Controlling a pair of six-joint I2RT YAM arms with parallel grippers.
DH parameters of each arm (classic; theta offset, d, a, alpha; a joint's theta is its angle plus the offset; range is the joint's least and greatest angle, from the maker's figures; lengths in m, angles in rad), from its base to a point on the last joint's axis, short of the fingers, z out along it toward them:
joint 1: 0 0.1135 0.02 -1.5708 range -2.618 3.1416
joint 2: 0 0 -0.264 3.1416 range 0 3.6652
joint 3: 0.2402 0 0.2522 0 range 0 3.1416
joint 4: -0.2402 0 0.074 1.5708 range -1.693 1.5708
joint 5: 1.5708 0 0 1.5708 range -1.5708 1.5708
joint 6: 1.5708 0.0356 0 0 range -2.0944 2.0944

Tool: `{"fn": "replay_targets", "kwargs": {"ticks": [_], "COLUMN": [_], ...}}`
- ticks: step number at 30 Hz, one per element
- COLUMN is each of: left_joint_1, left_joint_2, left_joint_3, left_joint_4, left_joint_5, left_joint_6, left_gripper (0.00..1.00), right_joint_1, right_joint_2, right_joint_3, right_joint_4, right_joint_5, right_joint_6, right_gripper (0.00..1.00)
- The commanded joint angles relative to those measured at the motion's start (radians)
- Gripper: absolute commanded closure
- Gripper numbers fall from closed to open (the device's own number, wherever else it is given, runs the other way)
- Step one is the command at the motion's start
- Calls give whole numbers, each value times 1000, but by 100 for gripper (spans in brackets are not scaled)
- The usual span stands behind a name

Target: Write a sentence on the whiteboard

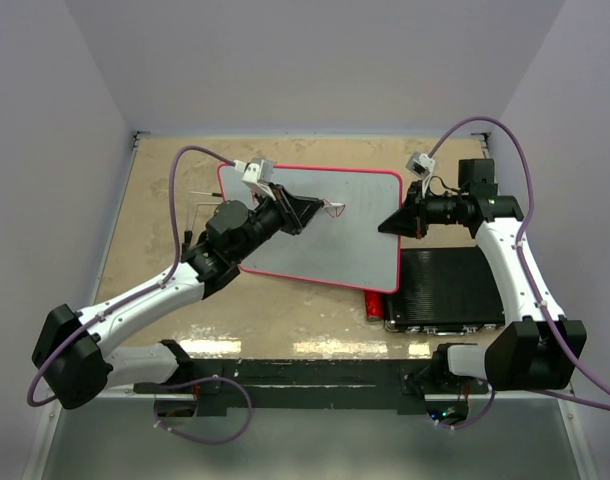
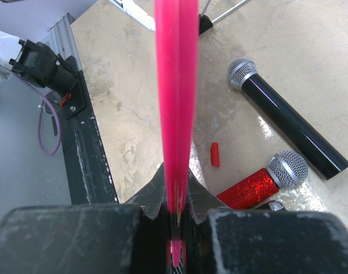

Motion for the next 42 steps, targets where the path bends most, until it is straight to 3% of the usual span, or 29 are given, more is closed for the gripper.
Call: {"fn": "replay_targets", "kwargs": {"ticks": [1, 17, 42], "left_joint_1": [16, 31, 36], "left_joint_2": [9, -152, -239], "left_joint_3": [58, -92, -204], "left_joint_4": [15, 29, 87], "left_joint_5": [-13, 134, 139], "left_joint_6": [40, 29, 0], "left_gripper": [100, 100, 100], "right_joint_1": [4, 4, 5], "right_joint_2": [-43, -55, -54], "right_joint_3": [13, 2, -3], "right_joint_4": [61, 73, 73], "right_joint_5": [-46, -45, -48], "right_joint_6": [-23, -15, -20], "right_gripper": [100, 100, 100]}}
